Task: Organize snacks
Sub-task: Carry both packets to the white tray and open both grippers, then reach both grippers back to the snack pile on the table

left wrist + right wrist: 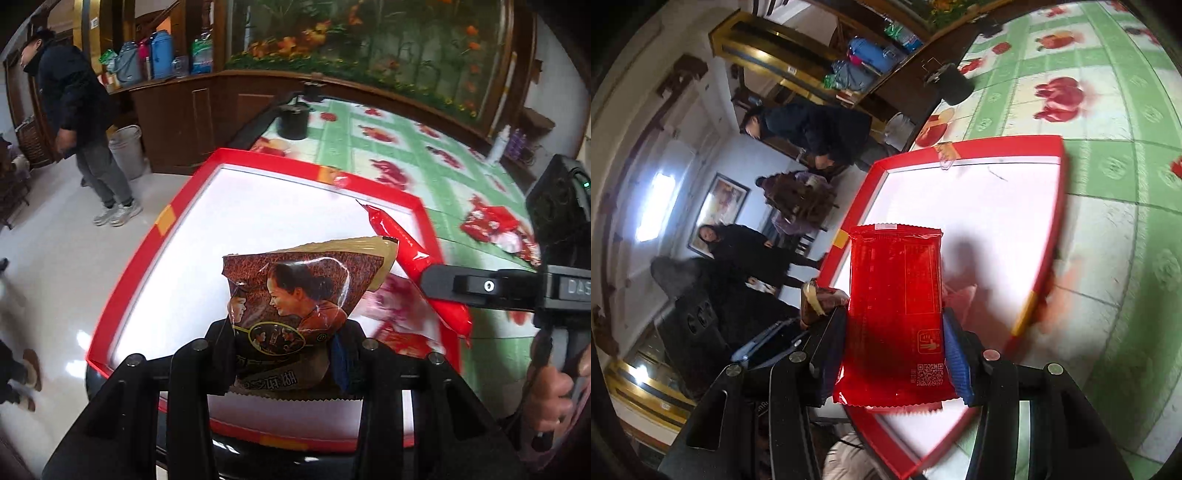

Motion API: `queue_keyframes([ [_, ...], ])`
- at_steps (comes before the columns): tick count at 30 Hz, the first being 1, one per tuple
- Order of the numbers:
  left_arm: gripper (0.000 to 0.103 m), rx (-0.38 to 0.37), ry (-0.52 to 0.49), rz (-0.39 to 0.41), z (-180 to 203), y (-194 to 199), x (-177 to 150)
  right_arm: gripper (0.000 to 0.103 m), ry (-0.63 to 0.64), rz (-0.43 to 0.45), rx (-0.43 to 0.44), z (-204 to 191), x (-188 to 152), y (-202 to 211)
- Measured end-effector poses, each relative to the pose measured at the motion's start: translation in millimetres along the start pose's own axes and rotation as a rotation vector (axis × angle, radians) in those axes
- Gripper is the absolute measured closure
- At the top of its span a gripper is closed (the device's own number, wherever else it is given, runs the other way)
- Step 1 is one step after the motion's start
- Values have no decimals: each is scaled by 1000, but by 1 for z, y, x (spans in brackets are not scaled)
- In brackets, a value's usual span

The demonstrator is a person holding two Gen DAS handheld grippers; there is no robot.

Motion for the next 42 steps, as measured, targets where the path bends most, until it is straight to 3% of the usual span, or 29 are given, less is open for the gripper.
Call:
queue_keyframes([
  [2,62,24,4,-5,-3,-4,2,50,9,10,-6,-3,7,-4],
  [6,43,57,17,8,-6,-2,6,48,37,58,23,-7,19,12],
  [10,37,51,12,63,-1,13,13,46,50,113,-45,14,23,36],
  [12,28,32,2,81,7,17,16,46,25,126,-72,33,23,46],
  [16,28,-1,-72,89,37,22,13,46,-28,178,-124,67,24,79],
  [23,28,-67,-165,44,89,19,-4,46,-80,389,-335,141,17,200],
  [26,28,-80,-220,20,113,15,-14,45,-162,480,-499,193,-1,261],
  [28,28,-86,-255,4,130,10,-19,45,-235,500,-549,220,-12,285],
  [31,28,-119,-301,-12,159,5,-18,45,-276,525,-521,234,-18,303],
  [35,28,-150,-398,13,203,-6,-5,46,-254,504,-473,234,-13,298],
  [42,29,-120,-444,-12,251,-61,20,49,-314,404,-382,257,3,271],
])
Point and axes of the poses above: each gripper's, at about its wrist camera, not at the fingertips, and y roughly against the way its jaws point, z to its right, x to its top, the point moved 9 cm from there along -y, roughly the way its jaws point, and after that the axes turned 10 degrees about y, right-handed, at the moved point
